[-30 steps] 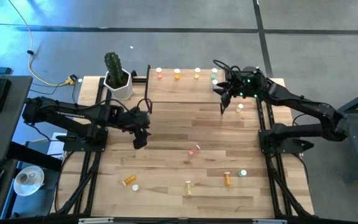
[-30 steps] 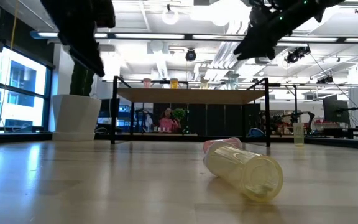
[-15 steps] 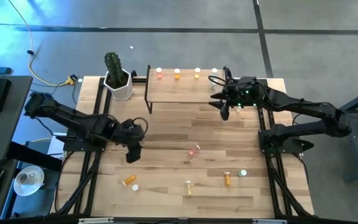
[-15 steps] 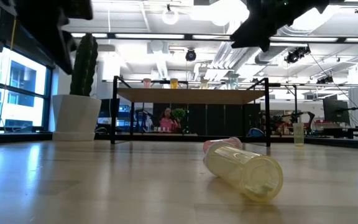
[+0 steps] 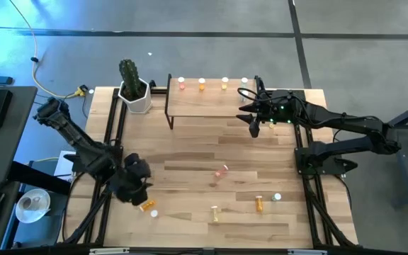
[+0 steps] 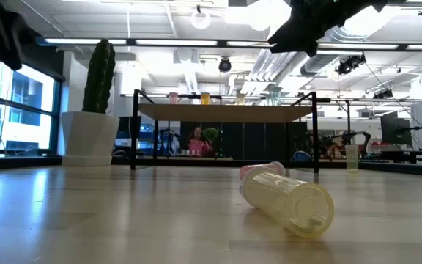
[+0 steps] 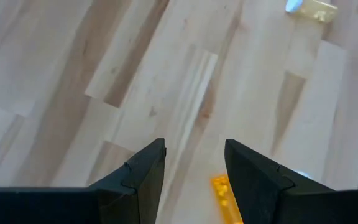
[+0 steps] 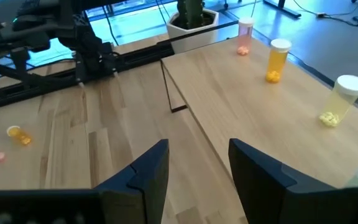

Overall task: Pick and place medicine bottles onto shelf by color
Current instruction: Put the left pink pill bottle aligned with the other pink pill bottle on the shelf

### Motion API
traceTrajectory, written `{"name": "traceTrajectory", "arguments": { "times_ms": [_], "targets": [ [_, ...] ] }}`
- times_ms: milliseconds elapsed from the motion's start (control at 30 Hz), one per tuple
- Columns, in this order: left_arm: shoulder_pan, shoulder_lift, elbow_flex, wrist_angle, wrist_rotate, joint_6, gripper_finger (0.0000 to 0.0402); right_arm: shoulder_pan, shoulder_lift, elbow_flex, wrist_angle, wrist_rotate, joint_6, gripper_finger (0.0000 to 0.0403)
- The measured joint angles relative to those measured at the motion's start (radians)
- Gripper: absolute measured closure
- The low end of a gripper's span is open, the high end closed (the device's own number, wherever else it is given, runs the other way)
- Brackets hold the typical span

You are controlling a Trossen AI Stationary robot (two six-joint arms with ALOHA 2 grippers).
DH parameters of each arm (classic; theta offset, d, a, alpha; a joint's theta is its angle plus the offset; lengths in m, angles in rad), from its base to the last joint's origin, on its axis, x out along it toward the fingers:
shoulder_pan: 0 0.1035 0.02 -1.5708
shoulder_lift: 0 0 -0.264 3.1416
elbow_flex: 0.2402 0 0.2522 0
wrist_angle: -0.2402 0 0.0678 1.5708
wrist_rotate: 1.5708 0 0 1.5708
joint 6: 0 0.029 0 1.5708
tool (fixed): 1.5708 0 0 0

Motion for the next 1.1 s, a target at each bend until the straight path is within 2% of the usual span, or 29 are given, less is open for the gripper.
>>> {"name": "traceTrajectory", "arguments": {
  "times_ms": [267, 467, 700, 867, 1100],
  "targets": [
    [-0.195, 0.093, 0.0, 0.014, -0.108, -0.224, 0.0243, 0.0, 0.0, 0.0, 0.0, 0.0, 0.029, 0.0245],
    [-0.273, 0.183, 0.0, 0.082, -0.146, -0.322, 0.0243, 0.0, 0.0, 0.0, 0.0, -0.001, 0.029, 0.0245],
    [-0.296, 0.241, 0.0, 0.245, -0.137, -0.305, 0.0243, 0.0, 0.0, 0.0, -0.001, -0.007, 0.029, 0.0245],
    [-0.293, 0.241, 0.0, 0.264, -0.119, -0.319, 0.0242, 0.0, 0.0, 0.0, -0.002, -0.01, 0.029, 0.0245],
    [-0.268, 0.241, 0.0, 0.269, -0.09, -0.259, 0.0242, 0.0, 0.001, 0.0, -0.019, -0.011, 0.029, 0.0245]
  ]
}}
